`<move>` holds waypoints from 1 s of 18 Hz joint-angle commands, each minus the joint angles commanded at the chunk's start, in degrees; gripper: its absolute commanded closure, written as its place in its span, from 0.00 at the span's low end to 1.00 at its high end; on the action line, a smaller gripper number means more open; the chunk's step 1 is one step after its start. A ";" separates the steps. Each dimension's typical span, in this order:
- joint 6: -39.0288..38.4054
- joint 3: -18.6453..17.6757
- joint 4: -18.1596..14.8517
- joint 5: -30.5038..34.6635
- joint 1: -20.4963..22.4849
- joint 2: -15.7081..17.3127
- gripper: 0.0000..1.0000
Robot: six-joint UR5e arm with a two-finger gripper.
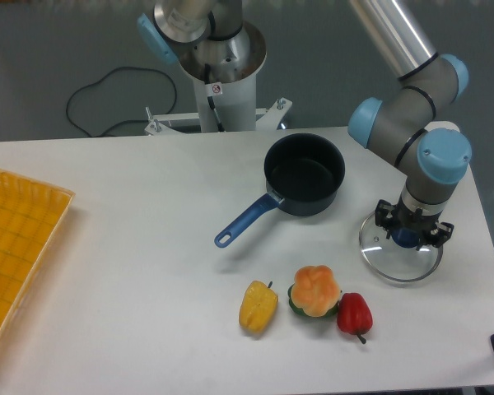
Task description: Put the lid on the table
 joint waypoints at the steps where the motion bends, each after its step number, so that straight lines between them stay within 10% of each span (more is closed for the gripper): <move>1: 0.00 -0.09 0.00 0.00 0.00 -0.09 0.55; 18: -0.18 -0.53 0.36 0.09 -0.35 -0.62 0.55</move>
